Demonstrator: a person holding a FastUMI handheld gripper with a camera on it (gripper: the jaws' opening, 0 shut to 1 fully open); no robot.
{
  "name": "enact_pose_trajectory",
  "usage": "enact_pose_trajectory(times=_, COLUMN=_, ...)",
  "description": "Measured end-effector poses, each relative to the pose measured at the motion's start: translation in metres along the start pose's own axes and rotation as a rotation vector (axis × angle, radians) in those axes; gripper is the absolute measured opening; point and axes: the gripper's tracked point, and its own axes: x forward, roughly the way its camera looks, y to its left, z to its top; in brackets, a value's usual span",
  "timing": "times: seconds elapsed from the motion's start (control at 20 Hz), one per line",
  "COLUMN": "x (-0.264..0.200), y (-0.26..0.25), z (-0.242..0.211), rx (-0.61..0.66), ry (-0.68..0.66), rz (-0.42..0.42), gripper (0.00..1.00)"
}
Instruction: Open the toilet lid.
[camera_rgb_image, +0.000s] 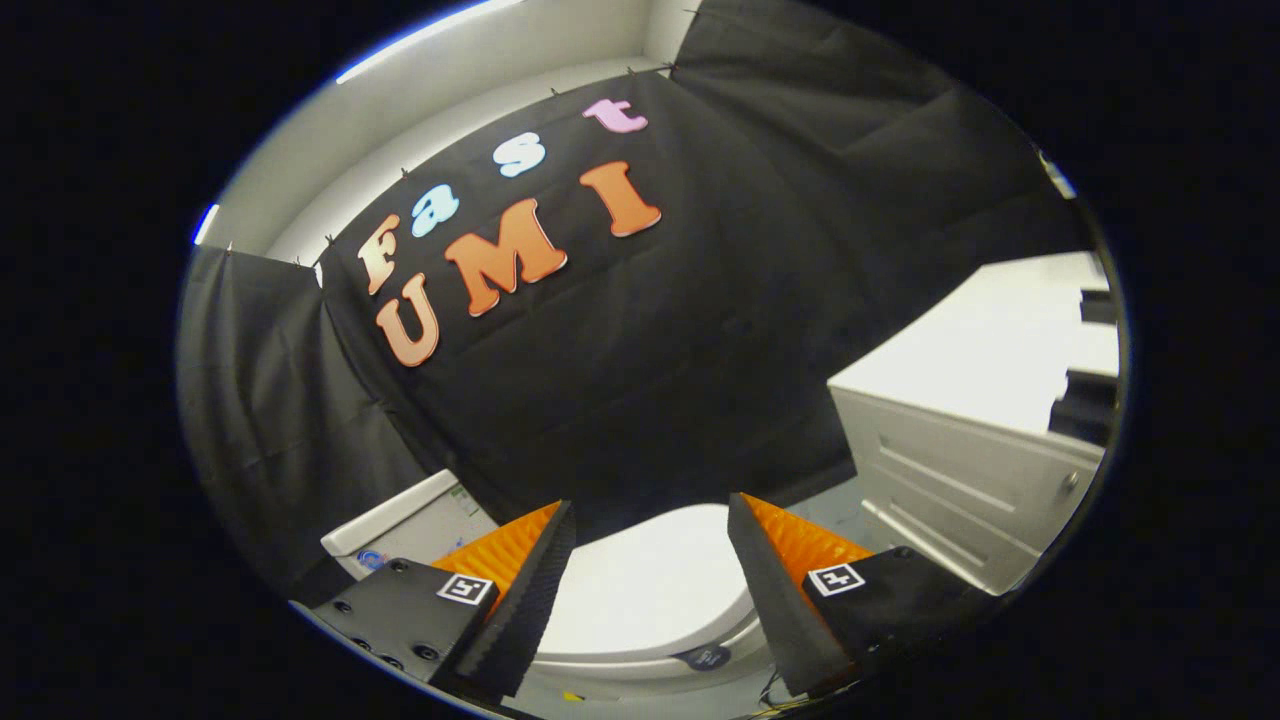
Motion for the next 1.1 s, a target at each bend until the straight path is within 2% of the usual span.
enact_pose_trajectory(times=0.1, x=0.004, y=-0.007, z=-0.040, rx=0.119, ry=0.096, rz=0.021, gripper=0.98)
enact_pose_trajectory(times=0.25, x=0.007, y=-0.024, z=-0.098, rx=0.261, ry=0.225, rz=0.007, gripper=0.98)
enact_pose_trajectory(times=0.35, x=0.006, y=-0.039, z=-0.121, rx=0.311, ry=0.264, rz=-0.024, gripper=0.98)
enact_pose_trajectory(times=0.5, x=0.010, y=-0.043, z=-0.134, rx=0.475, ry=0.299, rz=-0.025, gripper=0.99)
enact_pose_trajectory(times=0.7, x=0.021, y=-0.056, z=-0.173, rx=0.686, ry=0.396, rz=-0.073, gripper=0.99)
enact_pose_trajectory(times=1.1, x=0.046, y=-0.081, z=-0.215, rx=0.778, ry=0.500, rz=-0.158, gripper=0.97)
